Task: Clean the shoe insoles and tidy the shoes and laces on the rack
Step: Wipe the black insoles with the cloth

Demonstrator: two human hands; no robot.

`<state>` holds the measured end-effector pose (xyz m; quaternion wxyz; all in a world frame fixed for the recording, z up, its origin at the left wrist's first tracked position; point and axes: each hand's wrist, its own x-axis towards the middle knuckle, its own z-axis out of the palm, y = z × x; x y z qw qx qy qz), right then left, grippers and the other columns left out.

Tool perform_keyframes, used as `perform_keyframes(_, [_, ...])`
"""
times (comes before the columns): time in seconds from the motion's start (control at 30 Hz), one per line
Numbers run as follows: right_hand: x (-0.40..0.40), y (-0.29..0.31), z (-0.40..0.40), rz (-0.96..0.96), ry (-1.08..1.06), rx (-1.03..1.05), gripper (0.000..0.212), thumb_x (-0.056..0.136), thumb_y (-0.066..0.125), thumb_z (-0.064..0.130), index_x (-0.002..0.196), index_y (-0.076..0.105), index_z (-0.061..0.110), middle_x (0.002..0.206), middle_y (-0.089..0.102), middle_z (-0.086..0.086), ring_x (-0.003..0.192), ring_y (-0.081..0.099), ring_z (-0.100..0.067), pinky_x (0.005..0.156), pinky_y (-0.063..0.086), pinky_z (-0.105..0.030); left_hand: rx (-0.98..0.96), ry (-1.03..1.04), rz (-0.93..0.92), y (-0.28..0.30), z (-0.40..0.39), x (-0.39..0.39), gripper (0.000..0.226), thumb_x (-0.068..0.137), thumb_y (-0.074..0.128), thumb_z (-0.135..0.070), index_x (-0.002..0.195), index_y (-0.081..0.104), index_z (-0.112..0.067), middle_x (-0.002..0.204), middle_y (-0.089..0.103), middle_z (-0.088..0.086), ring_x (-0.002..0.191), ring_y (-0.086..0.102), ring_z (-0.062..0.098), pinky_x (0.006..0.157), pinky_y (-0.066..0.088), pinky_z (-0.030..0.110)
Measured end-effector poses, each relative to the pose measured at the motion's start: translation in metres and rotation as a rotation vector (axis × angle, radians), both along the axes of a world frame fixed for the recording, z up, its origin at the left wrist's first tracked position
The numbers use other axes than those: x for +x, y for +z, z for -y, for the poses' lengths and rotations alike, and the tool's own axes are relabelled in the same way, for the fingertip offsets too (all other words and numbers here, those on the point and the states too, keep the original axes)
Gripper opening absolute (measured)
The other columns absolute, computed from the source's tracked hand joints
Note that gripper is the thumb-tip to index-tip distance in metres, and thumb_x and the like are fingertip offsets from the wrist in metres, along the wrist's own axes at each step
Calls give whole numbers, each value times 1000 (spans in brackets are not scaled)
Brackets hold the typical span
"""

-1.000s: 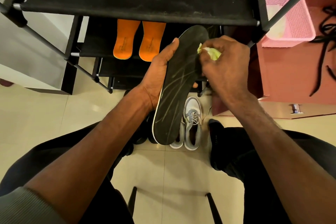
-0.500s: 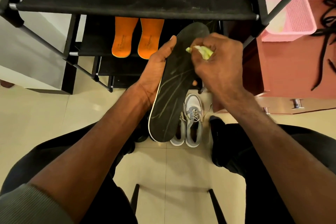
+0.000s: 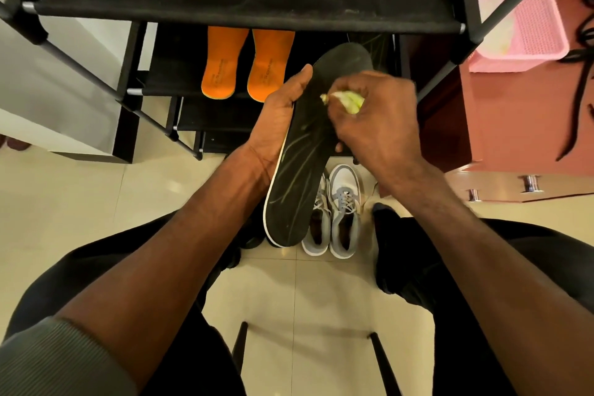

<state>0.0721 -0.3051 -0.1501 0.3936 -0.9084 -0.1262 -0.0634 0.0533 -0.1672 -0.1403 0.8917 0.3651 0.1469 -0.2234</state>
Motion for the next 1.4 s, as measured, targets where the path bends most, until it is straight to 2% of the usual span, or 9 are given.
perform_keyframes(0.2, [2,4,0,57,-43,92,12,91,73,20,99,81,15,95,74,7,80,69,-5,71,59,-25,23,-67,80,2,-4,0,68,113,26,-33,77,82,-18,82,76,2,77,72,15,76,55,32])
perform_keyframes(0.4, [-24,5,-13,-71,262,177,8,87,78,12,94,82,13,84,72,12,75,68,-3,66,47,-12,19,133,-11,-5,-11,5,37,111,38,-27,112,65,-1,102,74,14,92,74,23,88,60,33])
perform_keyframes(0.67, [3,10,0,37,-14,57,13,90,73,20,99,82,17,97,76,6,83,67,0,67,48,-6,-29,-44,-29,-3,2,-2,57,111,35,-39,97,80,-6,101,73,14,96,69,26,92,53,40])
perform_keyframes(0.8, [-13,10,-8,-16,155,110,11,88,75,14,96,82,14,91,76,9,78,68,1,69,52,-12,62,72,9,-2,-4,0,62,112,34,-26,74,81,-9,80,76,7,76,75,15,72,62,25])
perform_keyframes(0.9, [-24,8,-11,-74,262,150,9,87,76,10,93,82,13,85,73,11,75,68,-1,66,48,-11,74,177,25,-9,-10,7,39,111,39,-24,106,71,-3,102,76,12,95,74,22,93,58,32])
perform_keyframes(1.0, [-11,7,-1,16,138,18,12,87,74,14,96,82,13,92,76,4,80,67,-4,75,56,-23,24,134,21,-12,-6,7,39,110,39,-29,118,67,-3,105,73,14,96,72,25,91,58,39])
perform_keyframes(1.17, [10,8,16,14,-125,-52,17,88,71,20,101,82,16,100,78,3,86,70,-7,83,59,-29,17,45,20,-11,1,0,52,111,38,-36,96,80,-10,102,73,13,91,69,28,78,58,44])
perform_keyframes(1.27, [-9,4,-1,-51,28,42,14,88,74,13,100,82,14,100,78,4,84,71,-3,79,59,-22,10,77,-11,-9,0,0,52,110,38,-36,95,79,-7,95,74,10,87,72,23,82,58,38])
perform_keyframes(1.4, [-17,3,-10,-132,220,176,11,85,75,7,90,82,14,81,73,14,74,68,-1,67,48,-12,15,165,-25,-12,-11,5,47,111,39,-31,138,55,4,118,69,17,107,70,27,101,55,38])
